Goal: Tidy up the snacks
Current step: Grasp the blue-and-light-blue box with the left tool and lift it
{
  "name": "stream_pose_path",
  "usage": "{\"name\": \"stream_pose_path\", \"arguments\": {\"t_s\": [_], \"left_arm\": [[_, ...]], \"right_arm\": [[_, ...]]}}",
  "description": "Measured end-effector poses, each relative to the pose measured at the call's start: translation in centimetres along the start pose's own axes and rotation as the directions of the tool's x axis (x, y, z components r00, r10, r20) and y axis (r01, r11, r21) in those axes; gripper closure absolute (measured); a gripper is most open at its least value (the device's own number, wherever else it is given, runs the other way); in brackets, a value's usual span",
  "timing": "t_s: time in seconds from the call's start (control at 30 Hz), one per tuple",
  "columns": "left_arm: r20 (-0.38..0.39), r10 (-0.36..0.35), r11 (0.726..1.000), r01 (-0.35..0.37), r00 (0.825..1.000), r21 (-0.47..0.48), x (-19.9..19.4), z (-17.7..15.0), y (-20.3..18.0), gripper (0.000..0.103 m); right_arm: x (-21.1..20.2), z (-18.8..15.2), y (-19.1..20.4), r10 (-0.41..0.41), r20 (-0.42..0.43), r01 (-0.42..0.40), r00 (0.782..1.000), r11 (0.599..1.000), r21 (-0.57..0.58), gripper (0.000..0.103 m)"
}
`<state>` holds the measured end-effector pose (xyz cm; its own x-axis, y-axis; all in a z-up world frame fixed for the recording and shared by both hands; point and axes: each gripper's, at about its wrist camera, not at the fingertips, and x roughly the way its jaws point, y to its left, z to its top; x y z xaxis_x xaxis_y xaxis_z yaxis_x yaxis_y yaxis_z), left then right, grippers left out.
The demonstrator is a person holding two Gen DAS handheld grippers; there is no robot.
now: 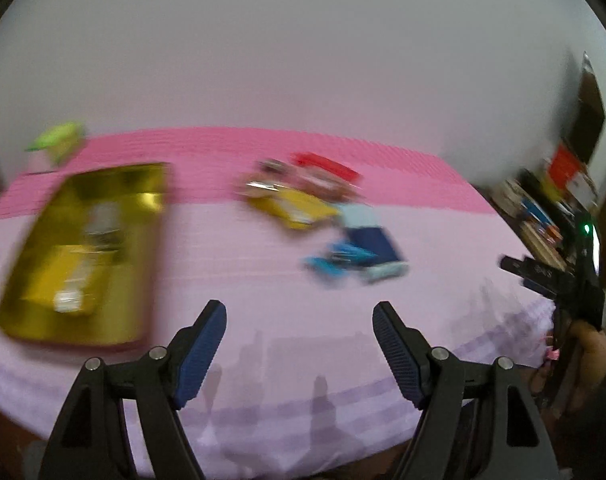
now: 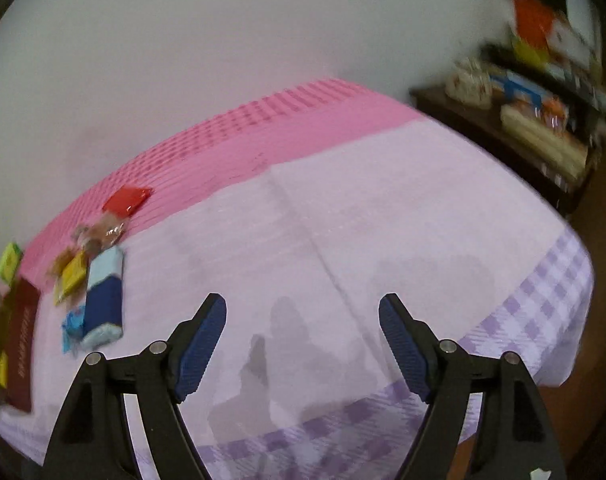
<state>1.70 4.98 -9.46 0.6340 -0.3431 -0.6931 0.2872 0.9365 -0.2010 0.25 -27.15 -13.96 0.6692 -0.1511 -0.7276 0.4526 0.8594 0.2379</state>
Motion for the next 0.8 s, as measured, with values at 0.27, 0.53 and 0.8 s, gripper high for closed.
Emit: {"name": "stream_pose_path", "arguments": {"t_s": [0.27, 0.53, 0.8], "left_arm": [[-0.036, 0.077, 0.995, -0.075, 0.996, 0.069, 8.8, 4.9, -7.1, 0.026], [-0.148, 0.247, 0.967, -0.235, 0.958, 0.093, 15.8, 6.7, -8.1, 0.026], [-0.18, 0.208, 0.978, -0.2, 0.961, 0.062, 17.9, 6.5, -9.0, 0.051]], "right_arm": [[-3.1, 1.9, 4.4, 0.152, 0.094, -0.142, 0.984, 0.984, -0.107, 0.022], [-4.5, 1.6, 4.0, 0.222, 0.088, -0.21, 0.971, 0.969, -0.128, 0.022], [-4.7, 2.6, 2.6, 0.235, 0.111, -0.228, 0.966, 0.971, -0.072, 0.02]]}}
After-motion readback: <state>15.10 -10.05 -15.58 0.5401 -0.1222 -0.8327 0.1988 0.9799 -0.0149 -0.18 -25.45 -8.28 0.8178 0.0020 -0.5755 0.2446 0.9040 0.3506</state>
